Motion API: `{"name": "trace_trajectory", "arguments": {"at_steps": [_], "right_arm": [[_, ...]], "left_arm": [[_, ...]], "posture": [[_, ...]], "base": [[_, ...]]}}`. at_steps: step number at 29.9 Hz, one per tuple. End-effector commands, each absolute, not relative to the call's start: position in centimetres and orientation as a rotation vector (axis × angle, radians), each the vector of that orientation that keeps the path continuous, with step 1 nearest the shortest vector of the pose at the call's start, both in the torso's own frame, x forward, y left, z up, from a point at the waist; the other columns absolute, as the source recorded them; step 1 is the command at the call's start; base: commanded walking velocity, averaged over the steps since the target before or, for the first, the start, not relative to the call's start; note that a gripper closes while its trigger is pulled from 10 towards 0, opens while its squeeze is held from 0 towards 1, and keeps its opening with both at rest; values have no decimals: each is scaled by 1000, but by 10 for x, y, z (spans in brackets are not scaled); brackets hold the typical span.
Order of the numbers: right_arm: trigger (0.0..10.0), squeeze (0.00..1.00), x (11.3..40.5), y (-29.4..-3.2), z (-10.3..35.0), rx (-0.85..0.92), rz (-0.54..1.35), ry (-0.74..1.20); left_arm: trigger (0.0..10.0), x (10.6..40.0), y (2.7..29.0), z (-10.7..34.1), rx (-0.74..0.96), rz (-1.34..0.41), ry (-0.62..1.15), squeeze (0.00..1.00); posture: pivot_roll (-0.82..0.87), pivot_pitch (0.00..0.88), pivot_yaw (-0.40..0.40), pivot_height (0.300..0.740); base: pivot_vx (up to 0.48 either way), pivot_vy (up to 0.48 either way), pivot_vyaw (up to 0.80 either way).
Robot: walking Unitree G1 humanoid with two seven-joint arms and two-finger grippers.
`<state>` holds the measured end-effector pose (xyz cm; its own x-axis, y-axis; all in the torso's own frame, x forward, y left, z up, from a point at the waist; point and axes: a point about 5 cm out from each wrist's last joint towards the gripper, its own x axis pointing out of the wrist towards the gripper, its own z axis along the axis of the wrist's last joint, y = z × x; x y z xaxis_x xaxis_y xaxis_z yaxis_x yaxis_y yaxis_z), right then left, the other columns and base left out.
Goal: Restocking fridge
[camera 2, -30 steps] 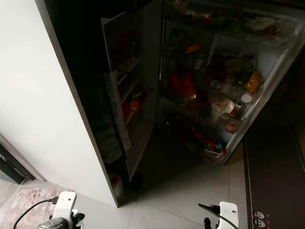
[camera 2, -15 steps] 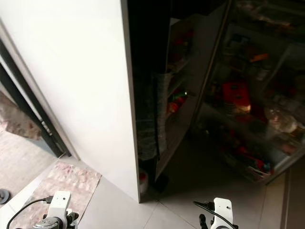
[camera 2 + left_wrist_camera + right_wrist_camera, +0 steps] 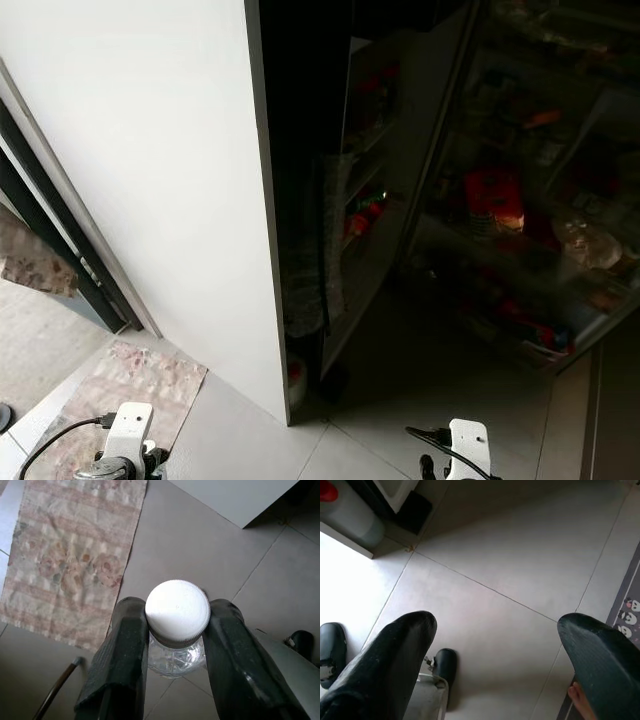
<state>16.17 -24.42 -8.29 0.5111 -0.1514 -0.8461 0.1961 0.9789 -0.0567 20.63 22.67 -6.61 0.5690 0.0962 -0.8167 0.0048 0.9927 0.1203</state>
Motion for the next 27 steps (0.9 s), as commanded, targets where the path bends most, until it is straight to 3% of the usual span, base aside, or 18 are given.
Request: {"name": "trace_trajectory", "arguments": {"at_steps": [1,10,20,27], "right_arm": [[10000,0,165,-244,-82,29,-203,1012],[10000,0,165,-244,-82,47,-210,1008],[10000,0,166,-244,-81,37,-204,1009],[10000,0,166,-244,-81,61,-228,1006]], "left_arm": [[10000,202,228,-68,139,44,993,0],[10000,202,228,-68,137,41,995,0],[10000,203,229,-68,131,45,997,0],[10000,203,229,-67,131,46,996,0]], "posture": [[1,0,-41,740],[1,0,-41,740],[1,0,-41,740],[0,0,-40,740]], "base": [[0,-266,688],[161,-274,751],[244,-276,0],[242,-278,563]]}}
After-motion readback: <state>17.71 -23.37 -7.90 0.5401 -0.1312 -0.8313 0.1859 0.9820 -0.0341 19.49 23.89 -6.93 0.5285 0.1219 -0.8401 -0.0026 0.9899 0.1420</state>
